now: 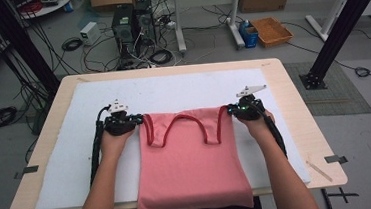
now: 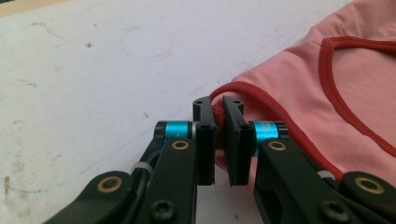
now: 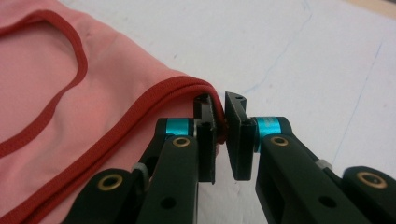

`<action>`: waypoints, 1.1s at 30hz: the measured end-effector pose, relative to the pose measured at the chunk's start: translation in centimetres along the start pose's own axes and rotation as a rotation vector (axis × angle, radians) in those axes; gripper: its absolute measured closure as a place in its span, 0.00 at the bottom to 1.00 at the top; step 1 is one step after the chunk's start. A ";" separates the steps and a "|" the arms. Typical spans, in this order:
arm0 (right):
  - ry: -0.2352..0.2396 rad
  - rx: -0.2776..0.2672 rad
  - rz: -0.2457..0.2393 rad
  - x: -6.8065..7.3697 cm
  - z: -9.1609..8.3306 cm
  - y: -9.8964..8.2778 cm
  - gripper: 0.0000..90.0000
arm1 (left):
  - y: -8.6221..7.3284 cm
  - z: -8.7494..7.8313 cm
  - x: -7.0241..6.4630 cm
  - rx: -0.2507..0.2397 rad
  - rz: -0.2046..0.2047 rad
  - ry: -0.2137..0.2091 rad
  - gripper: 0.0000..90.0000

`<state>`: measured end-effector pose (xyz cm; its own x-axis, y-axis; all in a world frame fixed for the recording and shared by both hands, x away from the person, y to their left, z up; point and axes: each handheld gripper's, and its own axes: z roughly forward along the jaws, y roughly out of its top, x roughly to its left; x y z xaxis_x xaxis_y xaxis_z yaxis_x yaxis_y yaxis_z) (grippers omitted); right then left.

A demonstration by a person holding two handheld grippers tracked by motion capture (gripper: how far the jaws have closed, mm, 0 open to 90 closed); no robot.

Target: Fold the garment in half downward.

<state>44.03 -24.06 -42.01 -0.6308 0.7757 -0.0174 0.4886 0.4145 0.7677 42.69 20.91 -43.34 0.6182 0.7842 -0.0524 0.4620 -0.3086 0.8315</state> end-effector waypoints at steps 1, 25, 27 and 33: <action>-0.004 0.006 0.002 0.0 0.1 0.2 0.93 | 0.2 0.1 0.1 -0.003 -0.004 0.002 0.93; -0.075 -0.011 0.024 -1.8 1.3 4.9 0.93 | 3.8 1.4 3.3 -0.033 -0.016 0.014 0.93; -0.063 -0.018 0.027 -1.8 1.3 4.6 0.93 | 3.4 1.3 3.2 -0.055 -0.020 0.010 0.93; -0.044 -0.038 0.000 -1.1 0.5 4.7 0.93 | 2.4 0.8 2.7 -0.081 -0.040 -0.020 0.93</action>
<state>47.30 -22.69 -38.68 -0.6037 0.7960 -0.0449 0.4646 0.3970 0.7916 45.95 21.89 -41.90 0.6130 0.7841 -0.0971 0.4346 -0.2319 0.8703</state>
